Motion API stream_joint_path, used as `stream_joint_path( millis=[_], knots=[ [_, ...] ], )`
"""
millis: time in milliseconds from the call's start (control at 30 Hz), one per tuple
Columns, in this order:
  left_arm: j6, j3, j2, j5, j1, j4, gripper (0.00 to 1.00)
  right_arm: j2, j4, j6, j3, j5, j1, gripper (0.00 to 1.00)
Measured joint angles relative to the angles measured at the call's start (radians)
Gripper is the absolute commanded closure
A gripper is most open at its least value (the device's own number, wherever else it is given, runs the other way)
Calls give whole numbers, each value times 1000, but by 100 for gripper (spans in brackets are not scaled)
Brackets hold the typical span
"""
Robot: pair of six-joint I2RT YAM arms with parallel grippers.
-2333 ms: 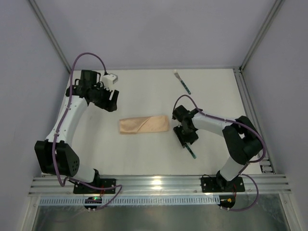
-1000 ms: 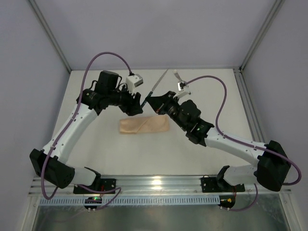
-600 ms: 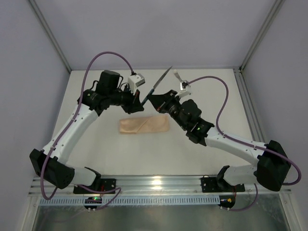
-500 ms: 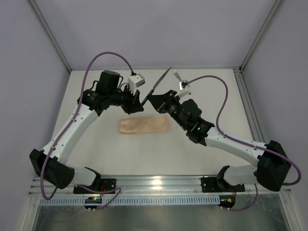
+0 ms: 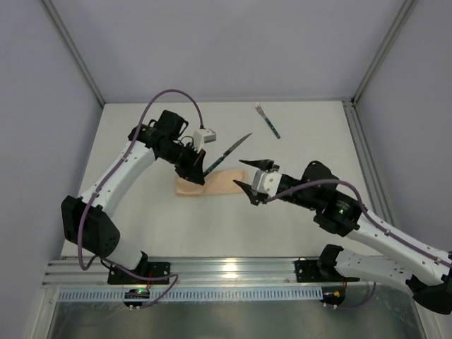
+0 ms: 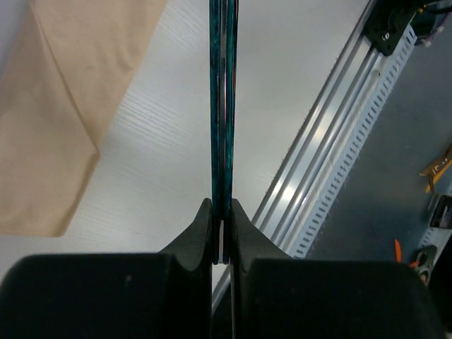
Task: Fold the napkin into a case and place the utensils inside
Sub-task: Pass from the left arm to the right
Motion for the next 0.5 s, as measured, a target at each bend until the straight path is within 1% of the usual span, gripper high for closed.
stream_joint_path(
  millis=[100, 167, 233, 333, 433, 500],
  knots=[
    [56, 5, 45, 36, 0, -91, 100, 127, -144, -265, 101, -32, 48, 41],
    [94, 6, 55, 59, 0, -144, 100, 240, -219, -391, 180, -28, 74, 41],
    [127, 8, 55, 82, -1, -190, 100, 342, -275, -492, 222, -18, 95, 41],
    [170, 10, 55, 110, -2, -230, 100, 425, -348, -592, 228, -11, 113, 41],
    [204, 10, 55, 127, -2, -249, 100, 468, -391, -644, 233, 1, 116, 41],
    [222, 10, 56, 129, -2, -254, 100, 485, -397, -660, 246, 13, 116, 45]
  ],
)
